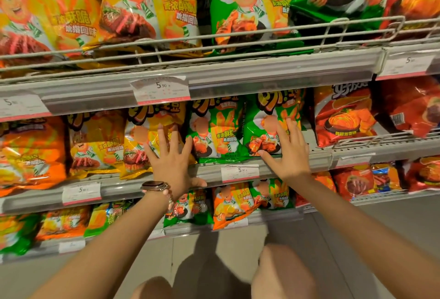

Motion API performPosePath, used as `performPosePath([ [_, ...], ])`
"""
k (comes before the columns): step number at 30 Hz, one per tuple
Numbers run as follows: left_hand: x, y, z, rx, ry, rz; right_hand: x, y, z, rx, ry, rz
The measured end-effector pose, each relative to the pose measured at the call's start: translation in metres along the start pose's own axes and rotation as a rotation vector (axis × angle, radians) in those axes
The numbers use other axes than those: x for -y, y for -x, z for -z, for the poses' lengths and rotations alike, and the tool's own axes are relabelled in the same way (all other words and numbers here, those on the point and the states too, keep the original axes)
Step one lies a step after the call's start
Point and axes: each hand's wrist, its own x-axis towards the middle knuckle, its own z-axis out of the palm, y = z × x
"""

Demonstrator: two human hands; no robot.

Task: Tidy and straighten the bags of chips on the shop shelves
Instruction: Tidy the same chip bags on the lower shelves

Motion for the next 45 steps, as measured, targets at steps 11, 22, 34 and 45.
performPosePath([
  [11,0.005,0.005,-0.013,-0.087,-0.025,-0.036,-0.001,0.003,-0.02,-0.225,-0.025,0.057],
  [22,0.017,0.02,-0.042,-0.526,0.279,-0.296,0.007,0.01,-0.035,-0.432,0.123,0.042],
  [34,0.017,0.036,-0.089,-0.771,0.487,-0.458,0.004,0.065,-0.065,-0.358,-0.079,0.123],
  [45,-0.019,0.086,-0.193,-0.578,0.343,-0.805,-0.038,0.12,-0.129,-0.246,0.039,0.25],
])
